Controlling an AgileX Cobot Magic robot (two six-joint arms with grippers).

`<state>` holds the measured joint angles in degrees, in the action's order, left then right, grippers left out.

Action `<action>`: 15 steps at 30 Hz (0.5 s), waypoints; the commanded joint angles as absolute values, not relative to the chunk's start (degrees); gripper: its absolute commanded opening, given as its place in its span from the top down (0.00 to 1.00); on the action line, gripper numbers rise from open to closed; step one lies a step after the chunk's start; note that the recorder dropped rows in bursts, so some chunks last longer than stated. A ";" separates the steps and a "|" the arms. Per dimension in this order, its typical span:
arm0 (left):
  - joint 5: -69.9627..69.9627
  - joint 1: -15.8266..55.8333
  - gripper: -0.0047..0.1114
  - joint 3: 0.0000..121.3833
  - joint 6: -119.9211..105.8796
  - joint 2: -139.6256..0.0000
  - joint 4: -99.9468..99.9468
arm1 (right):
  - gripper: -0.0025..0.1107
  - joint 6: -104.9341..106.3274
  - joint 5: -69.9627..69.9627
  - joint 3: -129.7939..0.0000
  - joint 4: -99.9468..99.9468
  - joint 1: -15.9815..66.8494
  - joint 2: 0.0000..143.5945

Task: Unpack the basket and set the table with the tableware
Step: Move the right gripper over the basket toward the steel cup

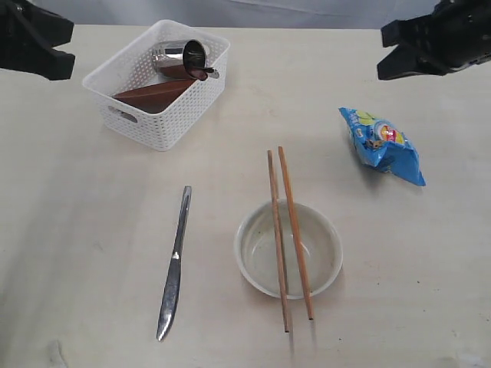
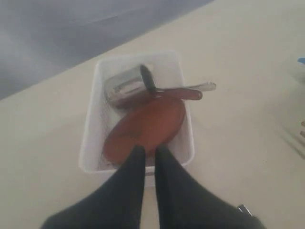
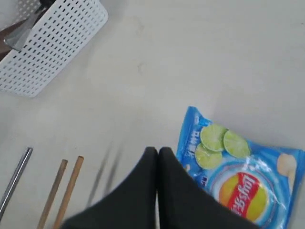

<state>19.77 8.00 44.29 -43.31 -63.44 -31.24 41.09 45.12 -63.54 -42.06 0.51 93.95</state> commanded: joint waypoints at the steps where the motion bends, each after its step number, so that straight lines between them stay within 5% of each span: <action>1: 16.85 7.96 0.91 40.15 -40.01 -56.59 -31.66 | 0.98 51.01 40.32 -67.21 -44.67 5.21 99.29; 15: 13.20 4.43 0.96 27.62 -27.55 -27.68 -12.88 | 0.98 66.30 20.84 -75.90 -46.50 20.42 112.49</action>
<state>12.87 6.51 28.49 -33.39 -30.32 -19.10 63.68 24.25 -74.94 -45.74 18.62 111.08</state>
